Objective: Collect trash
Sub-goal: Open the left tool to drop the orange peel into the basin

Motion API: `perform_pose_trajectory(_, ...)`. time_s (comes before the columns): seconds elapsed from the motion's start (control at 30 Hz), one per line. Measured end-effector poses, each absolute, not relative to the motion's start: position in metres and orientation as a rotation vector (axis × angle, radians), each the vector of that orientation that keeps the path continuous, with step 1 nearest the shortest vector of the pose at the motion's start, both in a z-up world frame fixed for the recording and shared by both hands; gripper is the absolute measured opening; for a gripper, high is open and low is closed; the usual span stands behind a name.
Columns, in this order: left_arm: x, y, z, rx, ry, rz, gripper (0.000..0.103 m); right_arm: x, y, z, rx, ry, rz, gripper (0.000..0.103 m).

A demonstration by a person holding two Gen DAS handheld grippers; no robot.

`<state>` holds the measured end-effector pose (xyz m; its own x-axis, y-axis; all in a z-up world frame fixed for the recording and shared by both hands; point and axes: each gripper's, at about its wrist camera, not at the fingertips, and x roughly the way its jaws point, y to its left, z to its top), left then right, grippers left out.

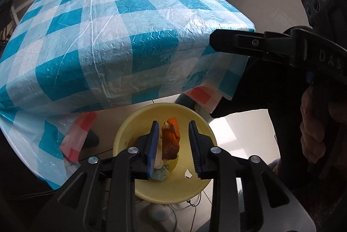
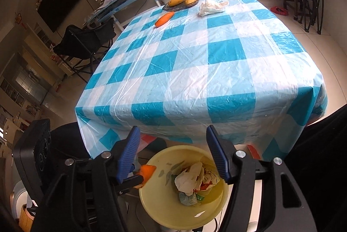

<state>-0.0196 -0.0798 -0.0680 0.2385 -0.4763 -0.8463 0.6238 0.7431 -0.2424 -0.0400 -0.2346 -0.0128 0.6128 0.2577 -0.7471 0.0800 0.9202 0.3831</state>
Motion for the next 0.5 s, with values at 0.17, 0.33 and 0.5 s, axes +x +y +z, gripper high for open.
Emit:
perform_pose_trajectory(0.17,-0.014,-0.069,-0.056,0.071,1.056,-0.761,0.048,-0.042,-0.236,-0.012,0.403,0.9,0.101,0.064)
perform_pose_trajectory(0.33,-0.017,-0.057,-0.028,-0.027,0.887,-0.759,0.055,-0.039,-0.231,-0.007,0.373,0.88,0.109,0.064)
perform_pose_trajectory(0.5,-0.008,-0.032,0.001,-0.166,0.715,-0.597,0.072,-0.022,-0.224,0.014,0.298,0.815,0.148,0.065)
